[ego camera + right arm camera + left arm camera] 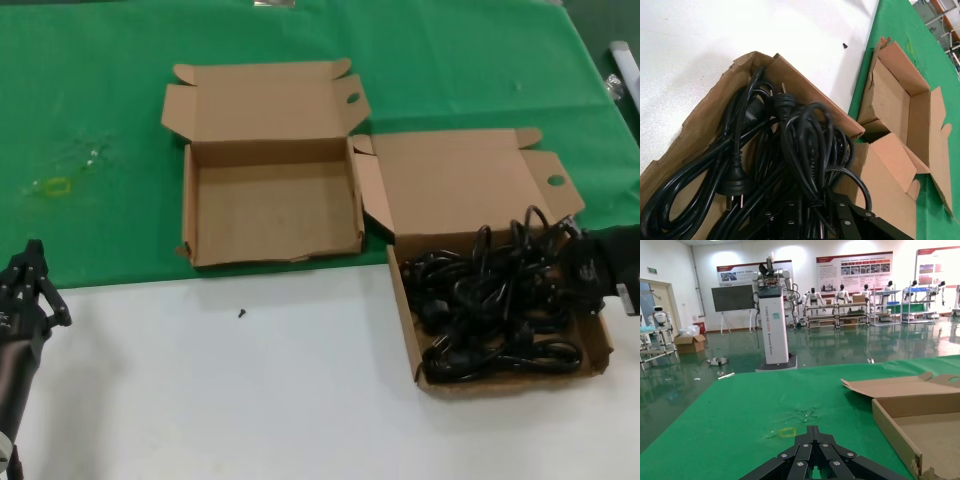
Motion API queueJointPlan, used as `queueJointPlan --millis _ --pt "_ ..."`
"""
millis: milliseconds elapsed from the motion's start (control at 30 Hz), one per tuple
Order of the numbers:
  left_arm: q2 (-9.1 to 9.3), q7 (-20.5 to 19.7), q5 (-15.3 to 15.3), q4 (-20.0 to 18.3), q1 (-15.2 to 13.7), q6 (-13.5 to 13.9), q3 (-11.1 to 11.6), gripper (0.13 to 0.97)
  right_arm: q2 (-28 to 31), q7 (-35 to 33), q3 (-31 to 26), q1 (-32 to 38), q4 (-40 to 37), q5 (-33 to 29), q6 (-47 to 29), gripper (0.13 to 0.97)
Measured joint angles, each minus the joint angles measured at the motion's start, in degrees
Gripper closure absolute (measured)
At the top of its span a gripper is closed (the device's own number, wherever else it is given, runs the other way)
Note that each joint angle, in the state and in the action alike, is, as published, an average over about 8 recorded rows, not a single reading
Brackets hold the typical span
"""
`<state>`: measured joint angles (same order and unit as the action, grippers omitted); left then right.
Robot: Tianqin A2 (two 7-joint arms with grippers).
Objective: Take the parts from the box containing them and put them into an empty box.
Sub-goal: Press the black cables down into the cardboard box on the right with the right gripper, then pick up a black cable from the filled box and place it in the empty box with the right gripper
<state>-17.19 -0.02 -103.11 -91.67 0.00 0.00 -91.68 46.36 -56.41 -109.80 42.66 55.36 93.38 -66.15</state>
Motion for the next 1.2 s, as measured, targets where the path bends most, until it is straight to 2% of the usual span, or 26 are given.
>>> queueJointPlan --millis 300,700,900,1200 --pt "0.00 0.00 0.00 0.00 0.00 0.00 0.00 0.955 2.09 5.91 0.67 -1.12 2.96 0.58 -0.75 0.876" --pt "0.00 0.00 0.00 0.00 0.00 0.00 0.00 0.955 4.74 20.26 2.49 -0.44 9.69 2.09 -0.93 0.878" --pt "0.00 0.00 0.00 0.00 0.00 0.00 0.00 0.955 2.85 25.73 2.51 1.11 11.42 1.83 1.26 0.879" --pt "0.00 0.00 0.00 0.00 0.00 0.00 0.00 0.955 -3.65 28.25 -0.44 4.54 11.91 -0.92 4.76 0.879"
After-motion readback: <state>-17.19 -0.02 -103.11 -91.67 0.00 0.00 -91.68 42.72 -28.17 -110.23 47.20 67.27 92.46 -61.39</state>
